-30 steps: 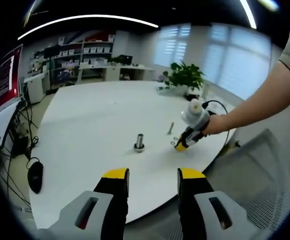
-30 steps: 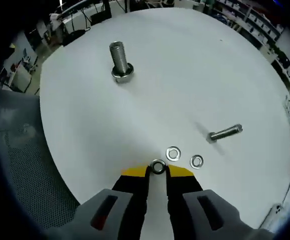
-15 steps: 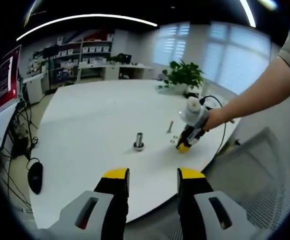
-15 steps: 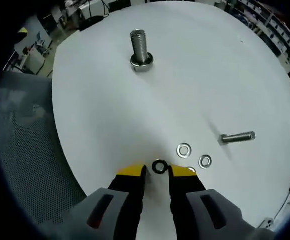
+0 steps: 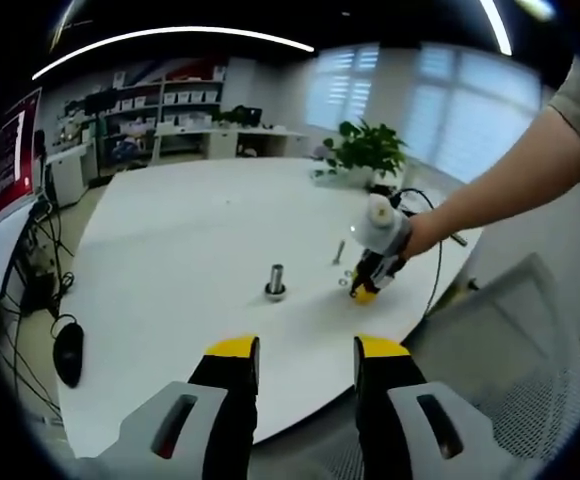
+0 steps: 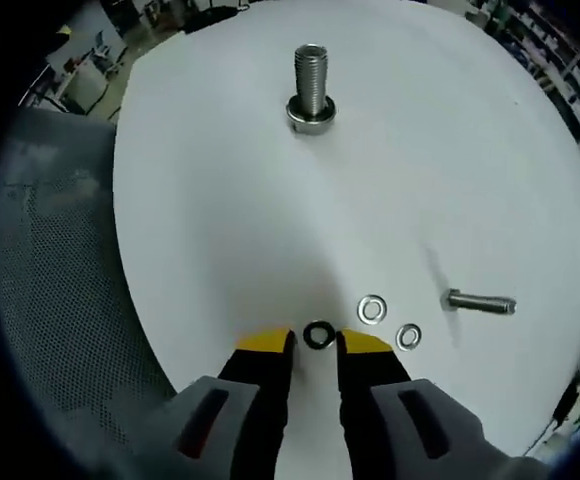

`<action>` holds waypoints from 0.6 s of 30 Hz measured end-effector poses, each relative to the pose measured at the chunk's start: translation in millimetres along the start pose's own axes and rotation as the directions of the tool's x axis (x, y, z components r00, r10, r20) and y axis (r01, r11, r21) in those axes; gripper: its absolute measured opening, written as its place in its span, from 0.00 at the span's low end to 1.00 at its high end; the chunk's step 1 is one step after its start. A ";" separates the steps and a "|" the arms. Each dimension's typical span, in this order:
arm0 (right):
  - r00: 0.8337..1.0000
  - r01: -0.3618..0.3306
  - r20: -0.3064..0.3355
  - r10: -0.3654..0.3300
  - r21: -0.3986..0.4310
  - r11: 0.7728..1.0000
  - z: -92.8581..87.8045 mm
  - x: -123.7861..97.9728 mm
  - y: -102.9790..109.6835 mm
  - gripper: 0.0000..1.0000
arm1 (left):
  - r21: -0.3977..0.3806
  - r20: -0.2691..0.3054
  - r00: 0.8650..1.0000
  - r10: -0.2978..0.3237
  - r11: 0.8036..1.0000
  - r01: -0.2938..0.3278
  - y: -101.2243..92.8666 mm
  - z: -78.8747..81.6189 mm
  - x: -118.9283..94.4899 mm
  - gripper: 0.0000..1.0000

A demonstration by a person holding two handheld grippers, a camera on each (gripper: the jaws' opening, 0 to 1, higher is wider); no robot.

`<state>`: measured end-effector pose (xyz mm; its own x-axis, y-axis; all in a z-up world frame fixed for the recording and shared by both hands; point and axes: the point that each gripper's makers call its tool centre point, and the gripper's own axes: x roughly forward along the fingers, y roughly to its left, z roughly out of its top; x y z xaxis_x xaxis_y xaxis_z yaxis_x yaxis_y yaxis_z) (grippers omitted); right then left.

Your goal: Place the washer onto the threaded stud by aligning its center hole with the stud, sliding it down to the base, and recovering from edge contact or off-axis alignment until the washer reaches the visible bottom stop.

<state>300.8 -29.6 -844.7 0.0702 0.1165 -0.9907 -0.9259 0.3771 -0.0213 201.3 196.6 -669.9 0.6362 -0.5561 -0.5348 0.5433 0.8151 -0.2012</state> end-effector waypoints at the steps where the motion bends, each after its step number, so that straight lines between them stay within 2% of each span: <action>1: 1.000 0.002 -0.009 -0.003 -0.010 1.000 0.1 0.6 -0.4 0.17 | 0.004 -0.001 1.000 0.005 1.000 -0.005 0.7 -0.1 -0.2 0.36; 5: 0.999 -0.005 -0.046 0.005 0.008 1.000 2.0 1.2 -1.5 0.16 | 0.002 -0.003 1.000 0.000 1.000 0.000 0.0 -0.5 0.2 0.36; 10: 0.999 -0.010 -0.042 0.012 0.041 0.999 1.9 0.4 -2.0 0.14 | 0.003 0.004 1.000 -0.002 1.000 0.002 -0.4 0.9 -0.1 0.35; 14: 0.998 0.021 -0.058 -0.018 0.049 0.999 2.6 0.2 1.0 0.14 | 0.003 0.002 1.000 -0.001 1.000 0.001 -0.2 0.7 0.0 0.35; 18: 0.999 0.043 -0.025 -0.041 0.088 0.995 0.3 -1.3 -0.3 0.14 | 0.001 0.003 1.000 0.000 1.000 0.000 -0.2 0.5 -0.3 0.35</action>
<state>301.1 -29.6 -843.4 0.0987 0.0778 -0.9921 -0.8858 0.4612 -0.0520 201.3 196.5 -669.3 0.6378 -0.5562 -0.5327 0.5438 0.8151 -0.1999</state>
